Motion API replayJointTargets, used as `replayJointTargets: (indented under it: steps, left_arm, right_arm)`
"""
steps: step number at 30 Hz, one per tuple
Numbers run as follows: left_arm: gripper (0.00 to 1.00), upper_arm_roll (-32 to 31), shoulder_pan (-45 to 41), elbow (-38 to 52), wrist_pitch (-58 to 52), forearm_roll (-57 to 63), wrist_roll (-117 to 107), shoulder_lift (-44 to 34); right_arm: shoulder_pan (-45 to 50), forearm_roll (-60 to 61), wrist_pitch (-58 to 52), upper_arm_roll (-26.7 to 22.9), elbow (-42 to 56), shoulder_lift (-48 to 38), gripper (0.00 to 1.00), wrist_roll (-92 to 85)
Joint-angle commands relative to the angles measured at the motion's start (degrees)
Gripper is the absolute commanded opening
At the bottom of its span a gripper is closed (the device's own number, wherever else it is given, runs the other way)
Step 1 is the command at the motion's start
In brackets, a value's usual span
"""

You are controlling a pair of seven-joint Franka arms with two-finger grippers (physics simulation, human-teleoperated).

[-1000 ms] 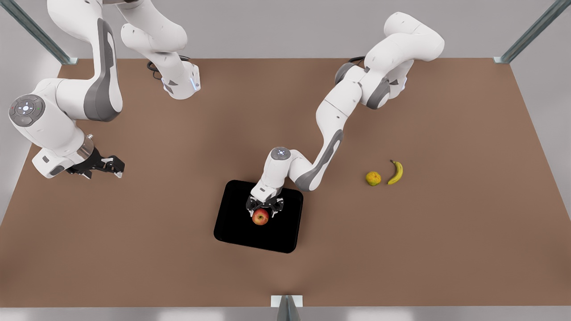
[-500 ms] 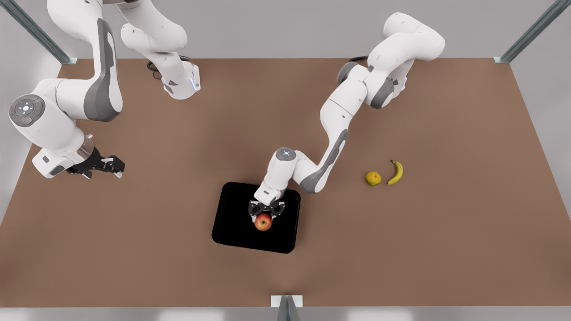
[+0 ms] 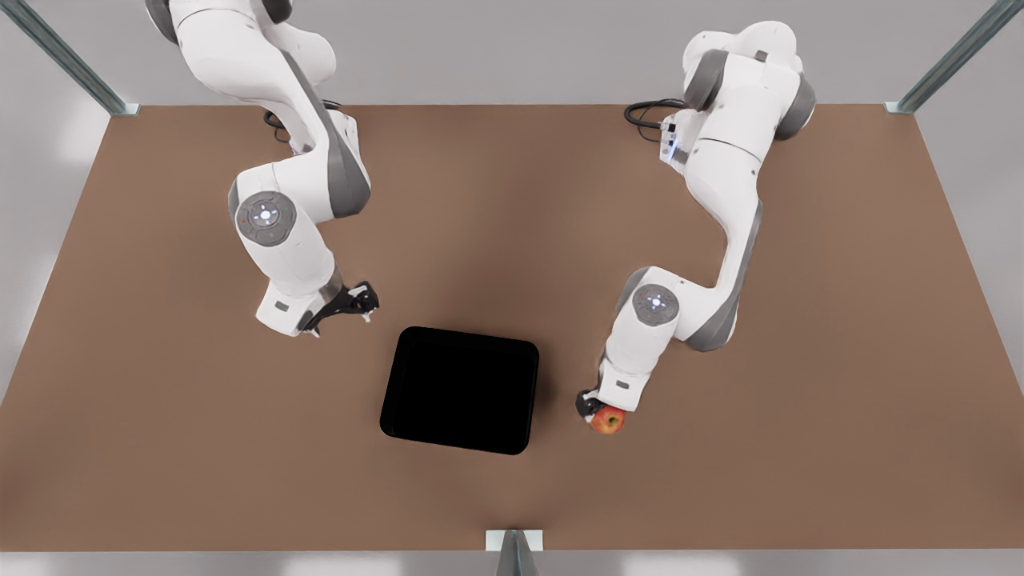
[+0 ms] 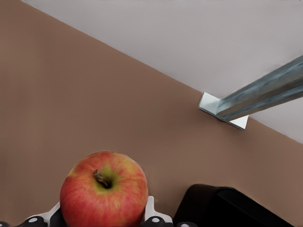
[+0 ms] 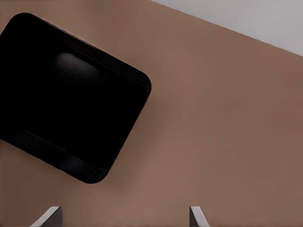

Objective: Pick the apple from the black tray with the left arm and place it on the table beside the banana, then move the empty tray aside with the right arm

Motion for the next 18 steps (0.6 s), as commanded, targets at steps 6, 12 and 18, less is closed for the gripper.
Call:
replayJointTargets:
  steps: [6, 12, 18]
  left_arm:
    - [1.00, -0.25, 3.33, -0.94, -12.40, -2.38, 28.74, 4.15]
    - [1.00, 0.46, 12.21, 3.38, -49.32, -7.75, 55.54, -19.66]
    - [1.00, 1.86, 12.91, -15.17, -37.80, -6.60, 55.10, -32.59]
  right_arm:
    - [1.12, 5.98, 11.06, 0.25, 2.73, 8.57, 1.00, 34.52]
    - [2.00, 3.78, 15.54, 0.08, 2.73, 12.00, 1.00, 34.43]
    - [1.82, 2.20, 15.98, -0.10, 0.89, 15.25, 1.00, 33.64]
